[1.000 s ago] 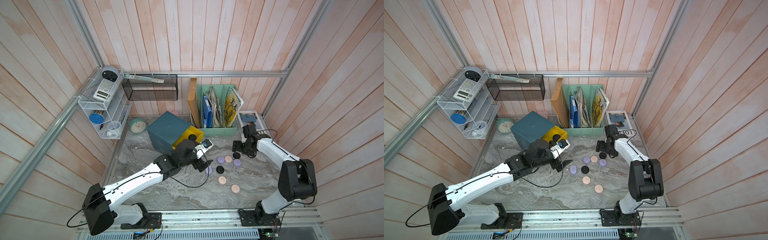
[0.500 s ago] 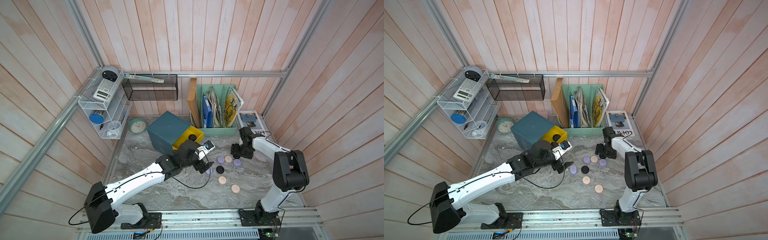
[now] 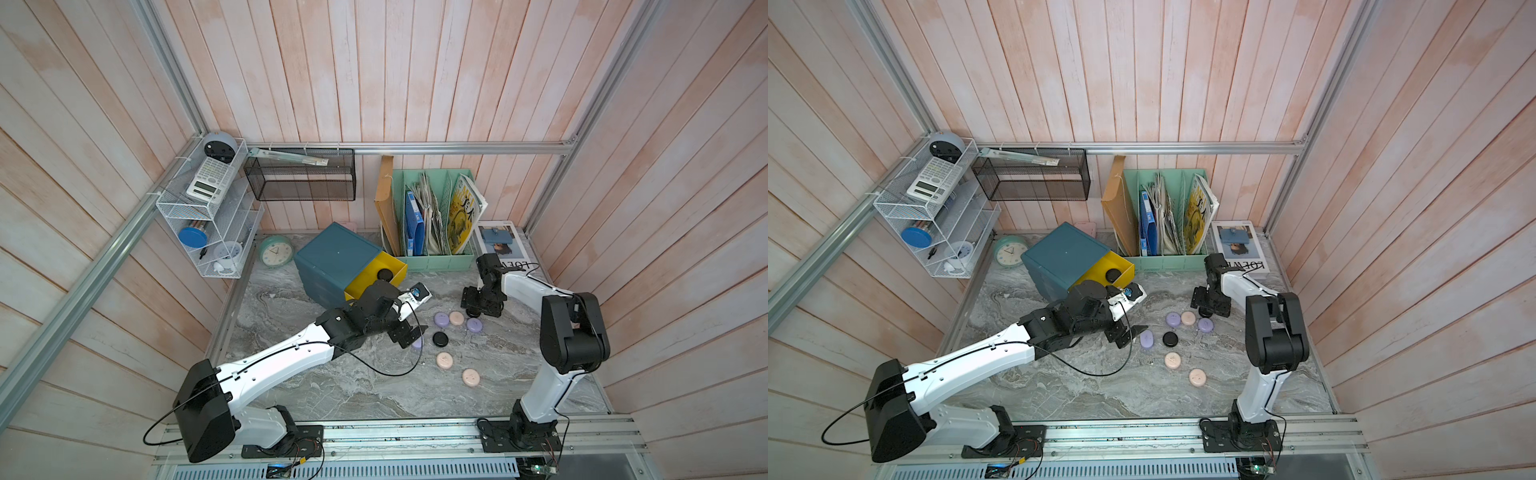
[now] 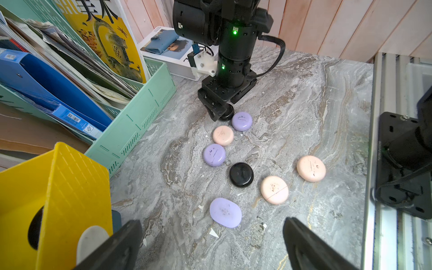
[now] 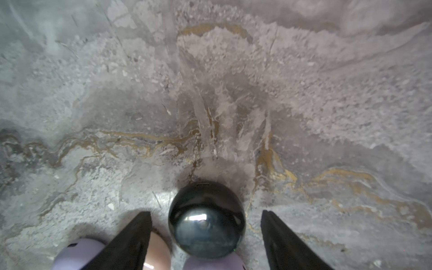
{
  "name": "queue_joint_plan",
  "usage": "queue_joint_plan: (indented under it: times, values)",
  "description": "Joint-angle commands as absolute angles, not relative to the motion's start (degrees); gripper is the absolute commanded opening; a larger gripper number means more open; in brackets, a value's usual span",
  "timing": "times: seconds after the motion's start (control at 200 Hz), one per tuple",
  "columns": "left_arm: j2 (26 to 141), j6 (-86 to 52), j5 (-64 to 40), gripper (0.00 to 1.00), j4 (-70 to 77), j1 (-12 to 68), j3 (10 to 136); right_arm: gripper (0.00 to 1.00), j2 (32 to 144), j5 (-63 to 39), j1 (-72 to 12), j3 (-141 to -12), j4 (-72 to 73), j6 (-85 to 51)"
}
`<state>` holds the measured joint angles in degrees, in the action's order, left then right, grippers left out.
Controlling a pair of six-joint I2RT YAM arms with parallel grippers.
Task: Put the bluetooth earphones in the drawer according to color
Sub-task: Pick up the Bluetooth earphone from the center of the board.
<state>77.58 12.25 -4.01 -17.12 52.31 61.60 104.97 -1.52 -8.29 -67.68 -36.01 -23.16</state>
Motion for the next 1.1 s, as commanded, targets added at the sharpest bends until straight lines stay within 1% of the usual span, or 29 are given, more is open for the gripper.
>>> queue_joint_plan:
  times: [0.0, 0.35, 0.495, 0.6, 0.675, 0.785, 0.855, 1.095]
  values:
    - [77.79, 11.95, -3.6, 1.0, -17.47, 52.66, 63.85, 0.79, 106.41, -1.01, -7.93, -68.96, -36.61, -24.47]
    - [77.7, 12.39, -3.07, 1.0, -18.19, 52.65, 64.18, 0.77, 108.43, -1.32, -8.0, -68.88, -36.48, -24.7]
    - [77.61, 12.52, -2.73, 1.0, -18.19, 52.72, 64.15, 0.71, 108.98, -1.84, -8.0, -68.94, -36.43, -24.87]
    - [77.51, 12.65, -2.64, 1.0, -18.19, 52.66, 64.07, 0.7, 108.98, -1.69, -8.0, -68.76, -36.71, -25.0]
    - [77.38, 12.79, -2.45, 1.0, -18.26, 52.67, 64.09, 0.66, 108.73, -1.45, -8.02, -68.44, -36.78, -24.79]
    - [77.34, 12.96, -2.33, 1.0, -18.43, 52.65, 64.16, 0.63, 108.12, -1.07, -8.02, -67.8, -36.52, -24.65]
    - [77.43, 13.0, -2.57, 1.0, -18.55, 52.66, 64.22, 0.6, 107.78, -1.1, -8.0, -67.35, -36.39, -24.76]
    - [77.18, 13.57, -1.88, 1.0, -18.68, 52.71, 64.16, 0.56, 107.54, -1.16, -8.08, -66.48, -35.82, -24.34]
